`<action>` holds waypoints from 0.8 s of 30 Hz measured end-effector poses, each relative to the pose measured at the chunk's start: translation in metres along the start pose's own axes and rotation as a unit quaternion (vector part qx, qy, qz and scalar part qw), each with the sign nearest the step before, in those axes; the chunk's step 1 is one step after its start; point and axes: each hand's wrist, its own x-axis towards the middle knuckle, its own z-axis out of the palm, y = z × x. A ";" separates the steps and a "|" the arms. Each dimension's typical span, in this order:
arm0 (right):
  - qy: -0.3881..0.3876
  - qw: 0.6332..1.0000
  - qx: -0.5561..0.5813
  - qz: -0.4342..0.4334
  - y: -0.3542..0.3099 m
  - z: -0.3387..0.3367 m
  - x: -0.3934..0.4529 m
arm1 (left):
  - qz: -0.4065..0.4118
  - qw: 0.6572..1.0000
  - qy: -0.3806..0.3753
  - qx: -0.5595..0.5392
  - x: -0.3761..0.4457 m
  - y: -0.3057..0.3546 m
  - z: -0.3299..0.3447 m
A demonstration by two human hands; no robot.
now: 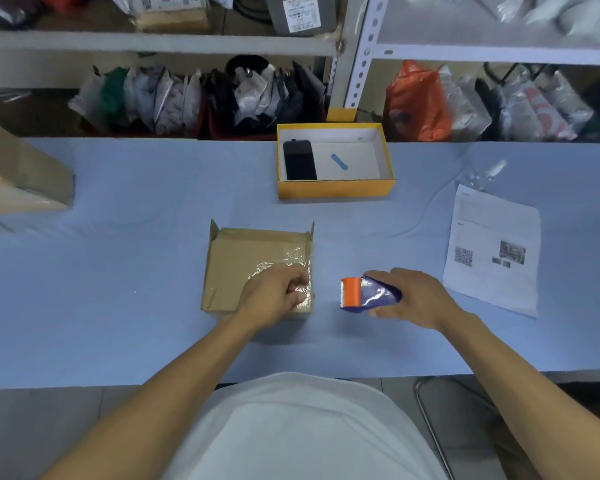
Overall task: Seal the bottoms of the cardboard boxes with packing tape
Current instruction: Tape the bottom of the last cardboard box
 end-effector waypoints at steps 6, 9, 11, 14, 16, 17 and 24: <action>-0.041 0.999 -0.032 -0.017 -0.015 0.017 0.022 | 0.065 0.986 -0.052 0.147 -0.001 0.002 0.002; -0.070 0.997 -0.029 0.001 -0.036 0.028 0.035 | 0.083 0.977 -0.059 0.186 -0.002 0.008 0.004; -0.085 0.994 -0.070 0.027 -0.050 0.029 0.046 | 0.084 0.976 -0.063 0.192 -0.003 0.012 0.004; -0.091 0.992 -0.079 0.049 -0.055 0.027 0.049 | 0.068 0.974 -0.070 0.206 -0.004 0.017 0.004; -0.072 0.995 -0.036 0.063 -0.050 0.024 0.039 | 0.056 0.968 -0.084 0.230 -0.003 0.020 0.005; -0.053 0.996 -0.016 0.070 -0.046 0.021 0.034 | 0.051 0.965 -0.090 0.241 -0.003 0.022 0.007; 0.104 0.989 -0.062 0.087 -0.037 0.024 0.030 | 0.068 0.942 -0.009 0.327 -0.013 0.024 0.034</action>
